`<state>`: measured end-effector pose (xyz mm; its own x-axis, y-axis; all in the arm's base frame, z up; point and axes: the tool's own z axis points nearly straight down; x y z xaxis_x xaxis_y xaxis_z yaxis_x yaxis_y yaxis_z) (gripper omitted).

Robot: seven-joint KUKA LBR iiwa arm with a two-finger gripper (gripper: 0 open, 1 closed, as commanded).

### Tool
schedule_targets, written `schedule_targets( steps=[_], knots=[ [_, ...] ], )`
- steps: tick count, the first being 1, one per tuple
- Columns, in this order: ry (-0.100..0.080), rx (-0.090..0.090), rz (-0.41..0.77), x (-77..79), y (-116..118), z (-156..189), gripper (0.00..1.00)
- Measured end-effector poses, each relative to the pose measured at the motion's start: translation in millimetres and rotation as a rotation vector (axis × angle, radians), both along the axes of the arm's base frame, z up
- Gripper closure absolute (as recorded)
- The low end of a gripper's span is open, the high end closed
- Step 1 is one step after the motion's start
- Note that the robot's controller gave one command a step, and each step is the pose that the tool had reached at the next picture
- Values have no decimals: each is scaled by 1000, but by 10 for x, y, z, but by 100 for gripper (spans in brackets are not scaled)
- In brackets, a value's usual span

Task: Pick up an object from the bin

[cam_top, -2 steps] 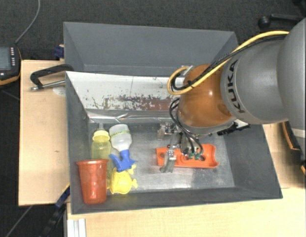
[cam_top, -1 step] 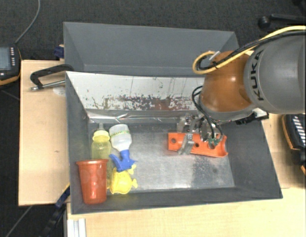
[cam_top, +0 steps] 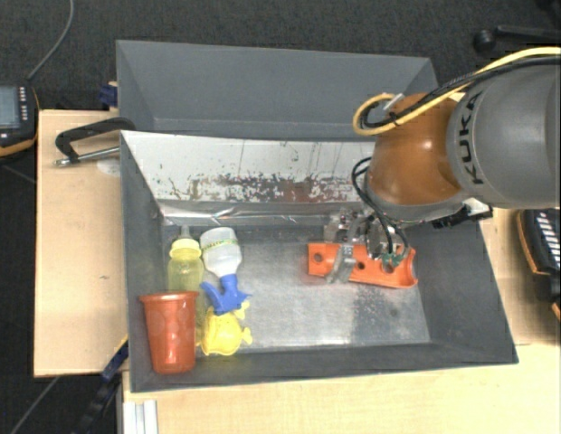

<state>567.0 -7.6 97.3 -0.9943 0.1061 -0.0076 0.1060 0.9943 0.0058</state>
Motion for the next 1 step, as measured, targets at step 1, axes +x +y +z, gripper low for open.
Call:
schedule_targets(
  steps=[1],
  knots=[
    [0,0,0,0,0,0,100]
  ],
)
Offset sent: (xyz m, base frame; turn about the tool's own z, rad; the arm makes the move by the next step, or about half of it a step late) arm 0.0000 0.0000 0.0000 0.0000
